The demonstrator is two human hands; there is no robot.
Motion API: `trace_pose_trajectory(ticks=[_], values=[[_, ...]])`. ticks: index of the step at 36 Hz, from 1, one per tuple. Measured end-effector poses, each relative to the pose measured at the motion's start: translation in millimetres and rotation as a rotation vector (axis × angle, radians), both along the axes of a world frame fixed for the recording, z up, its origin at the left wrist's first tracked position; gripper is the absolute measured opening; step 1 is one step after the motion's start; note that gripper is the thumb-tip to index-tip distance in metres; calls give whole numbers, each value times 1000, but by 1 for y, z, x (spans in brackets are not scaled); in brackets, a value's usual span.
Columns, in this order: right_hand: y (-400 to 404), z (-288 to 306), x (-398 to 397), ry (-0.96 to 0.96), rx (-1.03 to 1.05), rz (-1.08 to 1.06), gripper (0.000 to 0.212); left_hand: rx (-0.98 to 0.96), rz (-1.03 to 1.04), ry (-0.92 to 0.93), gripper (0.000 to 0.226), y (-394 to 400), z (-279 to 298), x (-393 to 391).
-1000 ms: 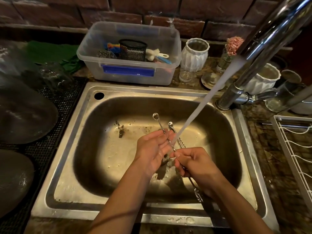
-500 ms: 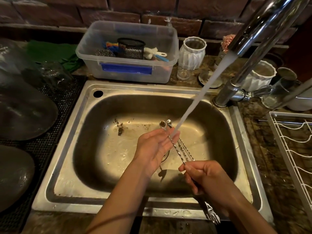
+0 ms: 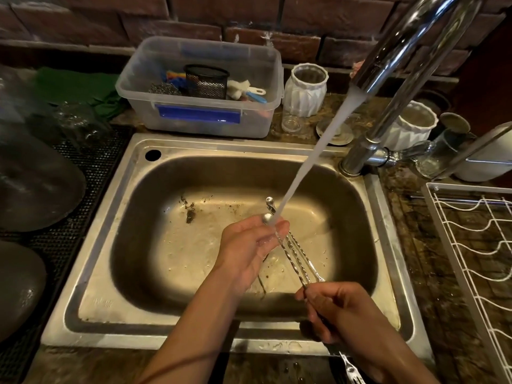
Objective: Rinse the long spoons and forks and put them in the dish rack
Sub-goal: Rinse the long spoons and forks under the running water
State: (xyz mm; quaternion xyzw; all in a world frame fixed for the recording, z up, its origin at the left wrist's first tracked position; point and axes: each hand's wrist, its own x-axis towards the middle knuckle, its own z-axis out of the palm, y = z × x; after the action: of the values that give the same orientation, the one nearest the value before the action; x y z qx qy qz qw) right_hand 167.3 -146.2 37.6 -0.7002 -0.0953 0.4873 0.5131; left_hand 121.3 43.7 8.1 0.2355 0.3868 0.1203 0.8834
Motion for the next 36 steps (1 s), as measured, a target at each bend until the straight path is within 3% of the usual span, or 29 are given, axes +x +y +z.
trace_pose_trajectory(ticks=[9, 17, 28, 36], values=[[-3, 4, 5, 157, 14, 12, 34, 51, 8, 76, 9, -1, -4, -2], [-9, 8, 12, 234, 8, 81, 30, -65, 47, 38, 24, -2, -9, -4], [-13, 20, 17, 46, -79, 31, 22, -218, -20, -87, 34, 3, -9, 0], [-15, 27, 14, -55, -164, 55, 22, -141, -167, -173, 29, 13, -2, 0]])
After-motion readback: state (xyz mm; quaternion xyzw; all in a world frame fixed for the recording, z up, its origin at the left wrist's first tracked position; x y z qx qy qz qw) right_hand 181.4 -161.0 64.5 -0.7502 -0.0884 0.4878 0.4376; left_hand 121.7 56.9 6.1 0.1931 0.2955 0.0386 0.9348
